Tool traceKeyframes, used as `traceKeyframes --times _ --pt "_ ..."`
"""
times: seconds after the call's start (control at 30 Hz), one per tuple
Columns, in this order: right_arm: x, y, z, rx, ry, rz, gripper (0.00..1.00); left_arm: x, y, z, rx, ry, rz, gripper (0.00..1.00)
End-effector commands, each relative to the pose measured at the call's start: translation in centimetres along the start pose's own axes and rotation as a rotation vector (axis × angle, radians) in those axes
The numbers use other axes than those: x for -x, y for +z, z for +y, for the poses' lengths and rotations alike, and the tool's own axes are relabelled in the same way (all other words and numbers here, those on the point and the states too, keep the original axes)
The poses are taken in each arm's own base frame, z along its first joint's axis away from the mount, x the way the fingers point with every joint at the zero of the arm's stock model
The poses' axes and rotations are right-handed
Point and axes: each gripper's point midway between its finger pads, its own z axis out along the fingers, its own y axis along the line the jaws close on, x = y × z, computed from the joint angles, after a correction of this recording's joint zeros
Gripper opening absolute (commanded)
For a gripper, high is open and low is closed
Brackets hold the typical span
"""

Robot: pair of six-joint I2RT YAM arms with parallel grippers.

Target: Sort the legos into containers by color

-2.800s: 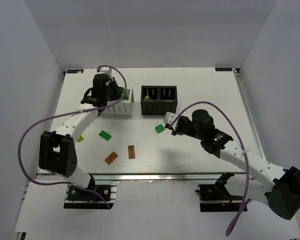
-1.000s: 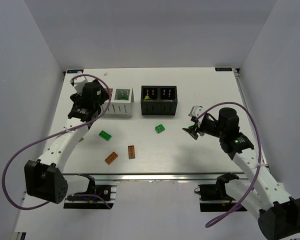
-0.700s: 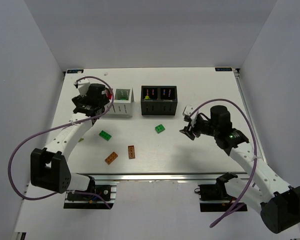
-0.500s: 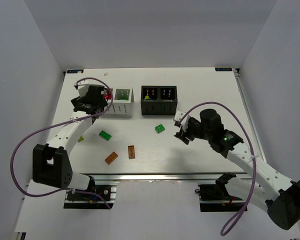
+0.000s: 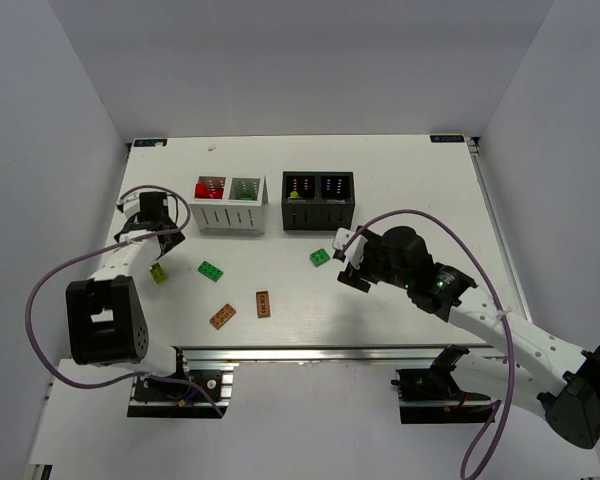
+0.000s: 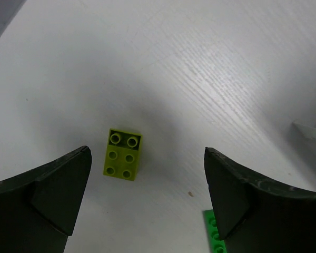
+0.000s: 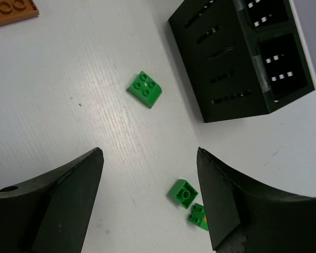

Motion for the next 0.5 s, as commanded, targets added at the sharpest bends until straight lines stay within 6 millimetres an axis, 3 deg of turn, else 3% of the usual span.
traceKeyframes --times 0.0,0.27,0.47 --pt "2.7 -0.9 -2.9 -0.145 -0.046 -0.067 0.77 -1.0 0.8 0.2 -0.004 0.021 0.051 0.97" --pt "2.0 -0.4 -3.7 -0.206 -0.049 -0.018 0.81 -3.8 2.5 1.0 0.049 0.091 0.15 0.98" --pt "1.8 -0.7 -4.5 -0.249 -0.046 -0.006 0.83 -5.1 3.4 1.2 0.067 0.114 0.198 0.89"
